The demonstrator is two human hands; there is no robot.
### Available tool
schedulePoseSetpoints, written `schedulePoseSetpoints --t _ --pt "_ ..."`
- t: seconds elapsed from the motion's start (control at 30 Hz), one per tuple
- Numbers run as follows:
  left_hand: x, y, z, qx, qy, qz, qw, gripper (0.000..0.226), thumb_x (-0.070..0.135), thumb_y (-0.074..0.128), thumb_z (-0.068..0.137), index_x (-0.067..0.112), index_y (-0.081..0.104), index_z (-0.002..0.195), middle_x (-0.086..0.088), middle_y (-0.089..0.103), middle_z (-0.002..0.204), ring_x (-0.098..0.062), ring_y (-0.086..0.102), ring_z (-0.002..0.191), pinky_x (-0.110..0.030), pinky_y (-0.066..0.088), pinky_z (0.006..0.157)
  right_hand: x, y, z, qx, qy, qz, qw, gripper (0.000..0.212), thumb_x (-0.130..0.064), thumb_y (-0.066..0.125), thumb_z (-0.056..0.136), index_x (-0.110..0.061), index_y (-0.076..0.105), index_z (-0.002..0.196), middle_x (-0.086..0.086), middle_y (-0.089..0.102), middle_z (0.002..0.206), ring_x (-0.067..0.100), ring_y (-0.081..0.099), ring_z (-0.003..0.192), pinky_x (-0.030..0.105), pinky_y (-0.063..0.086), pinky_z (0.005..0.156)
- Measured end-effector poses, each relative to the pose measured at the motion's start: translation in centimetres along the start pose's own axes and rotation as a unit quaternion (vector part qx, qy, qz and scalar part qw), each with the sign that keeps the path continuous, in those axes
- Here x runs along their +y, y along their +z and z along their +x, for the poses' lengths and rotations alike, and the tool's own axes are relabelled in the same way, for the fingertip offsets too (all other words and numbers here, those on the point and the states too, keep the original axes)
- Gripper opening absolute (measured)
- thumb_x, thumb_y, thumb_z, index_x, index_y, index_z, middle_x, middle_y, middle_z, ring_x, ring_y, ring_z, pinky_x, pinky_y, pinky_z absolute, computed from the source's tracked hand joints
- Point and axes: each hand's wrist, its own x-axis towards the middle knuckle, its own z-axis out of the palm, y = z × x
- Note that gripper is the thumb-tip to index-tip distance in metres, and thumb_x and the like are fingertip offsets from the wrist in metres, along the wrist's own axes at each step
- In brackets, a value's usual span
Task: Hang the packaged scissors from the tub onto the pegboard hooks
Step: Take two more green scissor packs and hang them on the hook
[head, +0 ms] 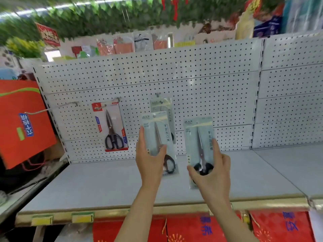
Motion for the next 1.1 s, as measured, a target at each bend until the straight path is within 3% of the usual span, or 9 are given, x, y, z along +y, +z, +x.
schedulePoseSetpoints --t 0.07,0.23,0.5,0.9,1.0,1.1 --pt "0.3 0.5 1.2 0.003 -0.004 -0.001 1.0 0.087 0.013 0.076 0.082 0.045 0.029 0.148 0.048 0.029 0.129 0.02 0.032 0.123 0.004 0.024 0.091 -0.3 0.2 1.2 -0.001 -0.001 0.005 1.0 0.106 -0.034 0.08 0.067 -0.051 0.012 0.146 -0.007 0.035 0.115 0.014 0.056 0.088 0.037 0.053 0.074" --pt "1.5 2.0 3.7 -0.007 0.016 0.008 1.0 0.085 0.009 0.074 0.083 0.036 0.03 0.15 0.044 0.035 0.12 0.037 0.031 0.106 0.011 0.027 0.078 -1.0 0.2 3.2 -0.002 -0.032 0.015 0.999 0.104 -0.034 0.08 0.07 -0.046 0.012 0.148 -0.009 0.033 0.113 0.007 0.052 0.086 0.032 0.05 0.069" --pt "0.9 3.7 5.7 -0.014 0.01 0.052 0.998 0.085 0.015 0.074 0.082 0.035 0.028 0.151 0.037 0.038 0.113 0.041 0.029 0.096 0.011 0.026 0.071 -2.2 1.1 4.1 -0.013 -0.051 0.035 0.998 0.105 -0.034 0.081 0.068 -0.047 0.013 0.147 -0.01 0.033 0.113 0.001 0.051 0.086 0.027 0.047 0.068" --pt "-1.2 4.5 7.0 -0.035 0.007 0.046 0.998 0.088 0.019 0.078 0.081 0.039 0.028 0.15 0.039 0.041 0.114 0.034 0.037 0.1 0.004 0.033 0.075 -2.8 2.8 4.0 -0.026 -0.062 0.034 0.997 0.105 -0.037 0.08 0.068 -0.053 0.009 0.145 -0.012 0.033 0.111 -0.009 0.053 0.086 0.021 0.045 0.063" --pt "-1.6 4.6 7.1 -0.035 0.002 0.056 0.998 0.086 0.023 0.075 0.083 0.043 0.026 0.15 0.032 0.043 0.115 0.028 0.04 0.101 0.0 0.037 0.072 -3.1 3.2 4.0 -0.025 -0.064 0.033 0.997 0.106 -0.037 0.08 0.067 -0.055 0.008 0.143 -0.013 0.033 0.111 -0.007 0.054 0.086 0.021 0.046 0.063" --pt "-2.2 4.8 7.5 -0.042 0.004 0.092 0.995 0.082 0.027 0.069 0.087 0.048 0.02 0.149 0.016 0.046 0.117 0.013 0.05 0.092 -0.006 0.038 0.062 -3.4 3.9 4.1 -0.028 -0.068 0.03 0.997 0.107 -0.038 0.08 0.067 -0.057 0.007 0.142 -0.015 0.032 0.112 -0.009 0.053 0.088 0.021 0.047 0.063"
